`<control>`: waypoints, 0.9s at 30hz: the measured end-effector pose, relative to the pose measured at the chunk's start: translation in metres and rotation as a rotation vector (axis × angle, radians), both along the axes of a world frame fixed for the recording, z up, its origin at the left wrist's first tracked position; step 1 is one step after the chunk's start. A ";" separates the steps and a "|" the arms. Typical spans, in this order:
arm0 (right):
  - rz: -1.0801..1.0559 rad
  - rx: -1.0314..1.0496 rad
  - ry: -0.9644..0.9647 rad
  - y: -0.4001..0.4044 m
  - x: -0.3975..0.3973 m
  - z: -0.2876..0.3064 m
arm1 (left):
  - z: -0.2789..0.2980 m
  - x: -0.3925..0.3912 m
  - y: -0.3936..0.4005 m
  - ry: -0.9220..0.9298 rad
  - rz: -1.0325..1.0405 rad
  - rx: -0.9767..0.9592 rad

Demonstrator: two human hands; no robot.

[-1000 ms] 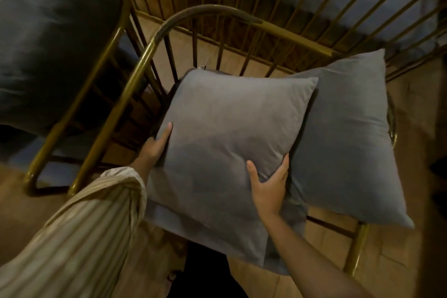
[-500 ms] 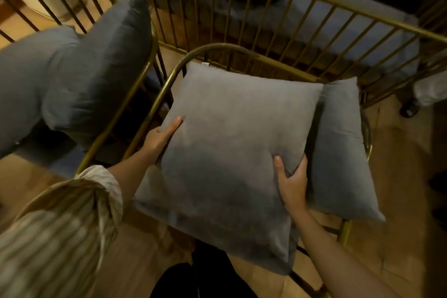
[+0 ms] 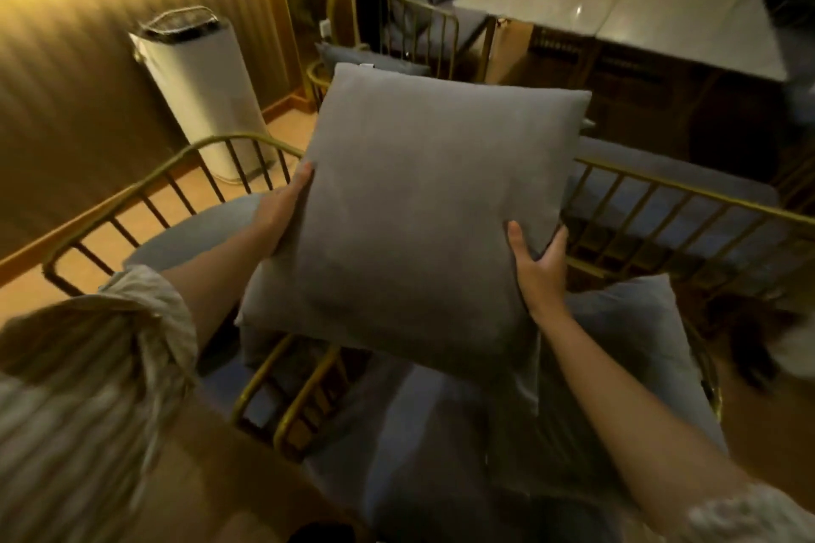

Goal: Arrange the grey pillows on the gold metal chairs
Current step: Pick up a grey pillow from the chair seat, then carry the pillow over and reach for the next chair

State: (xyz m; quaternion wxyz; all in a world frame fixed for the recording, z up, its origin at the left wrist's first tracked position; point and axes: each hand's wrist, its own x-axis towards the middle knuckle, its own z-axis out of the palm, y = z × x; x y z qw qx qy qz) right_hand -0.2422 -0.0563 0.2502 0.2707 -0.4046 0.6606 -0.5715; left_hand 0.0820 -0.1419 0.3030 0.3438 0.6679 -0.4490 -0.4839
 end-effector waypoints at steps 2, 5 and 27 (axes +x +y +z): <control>0.081 -0.027 -0.030 -0.023 0.029 0.012 | 0.014 0.033 -0.007 -0.033 0.040 -0.039; 0.207 -0.045 -0.054 -0.063 0.084 0.021 | 0.024 0.097 -0.019 -0.081 0.104 -0.103; 0.385 0.472 0.055 -0.328 0.485 -0.121 | -0.145 0.479 -0.230 -0.135 0.302 0.264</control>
